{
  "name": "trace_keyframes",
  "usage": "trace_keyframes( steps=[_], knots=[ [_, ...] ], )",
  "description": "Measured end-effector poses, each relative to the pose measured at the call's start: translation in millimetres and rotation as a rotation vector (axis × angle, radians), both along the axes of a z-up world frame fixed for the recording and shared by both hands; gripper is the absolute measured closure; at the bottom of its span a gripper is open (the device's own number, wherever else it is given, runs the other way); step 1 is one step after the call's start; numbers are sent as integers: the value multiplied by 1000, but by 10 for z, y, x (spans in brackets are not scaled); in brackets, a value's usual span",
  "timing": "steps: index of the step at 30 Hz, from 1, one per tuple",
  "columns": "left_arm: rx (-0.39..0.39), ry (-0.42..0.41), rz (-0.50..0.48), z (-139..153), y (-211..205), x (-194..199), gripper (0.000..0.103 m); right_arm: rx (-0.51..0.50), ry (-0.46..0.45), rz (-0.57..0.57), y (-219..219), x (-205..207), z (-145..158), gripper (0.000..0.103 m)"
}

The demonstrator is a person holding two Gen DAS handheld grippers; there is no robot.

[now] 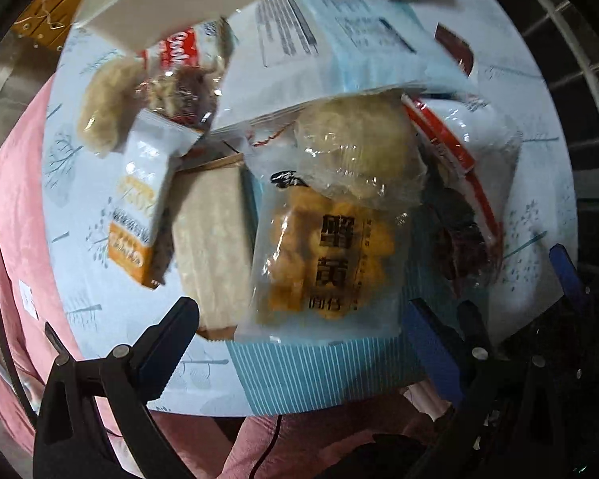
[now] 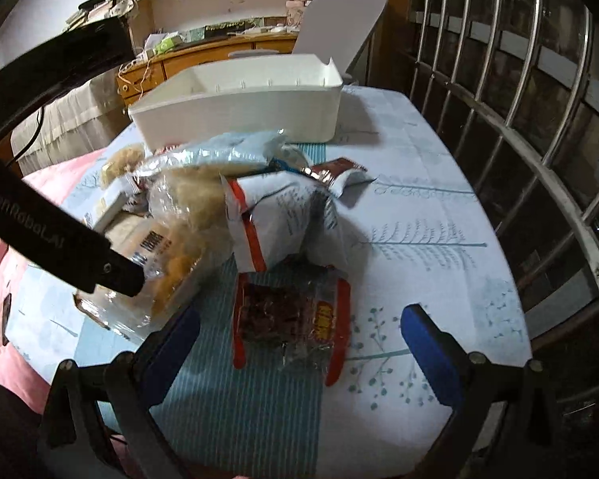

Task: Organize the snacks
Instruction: 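Grasp the crab-roe cracker bag with the left tool while the right grasps the red-striped jerky packet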

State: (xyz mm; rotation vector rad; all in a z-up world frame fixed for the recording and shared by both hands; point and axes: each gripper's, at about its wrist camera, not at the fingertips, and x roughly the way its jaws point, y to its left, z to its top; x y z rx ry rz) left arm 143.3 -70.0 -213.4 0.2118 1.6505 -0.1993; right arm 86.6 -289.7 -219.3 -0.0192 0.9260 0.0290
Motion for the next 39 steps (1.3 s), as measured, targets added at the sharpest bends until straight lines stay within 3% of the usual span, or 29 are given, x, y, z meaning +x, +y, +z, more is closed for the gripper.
trace_keyframes(
  steps=[7, 15, 20, 25, 29, 39],
  knots=[
    [35, 50, -68, -204, -213, 169, 3, -13, 40, 18, 123, 65, -244, 16],
    [34, 110, -140, -423, -483, 309, 20, -77, 54, 8, 247, 138, -378, 43],
    [27, 148, -124, -542, -557, 406, 22, -94, 53, 23, 299, 147, -370, 50],
    [18, 143, -117, -468, -465, 324, 27, -73, 73, 30, 285, 149, -363, 54],
    [11, 125, -102, -377, -411, 252, 38, -59, 86, 40, 271, 128, -342, 55],
    [33, 120, -1, -168, -193, -19, 38, -1, 120, 58, 152, 75, -259, 57]
  ],
)
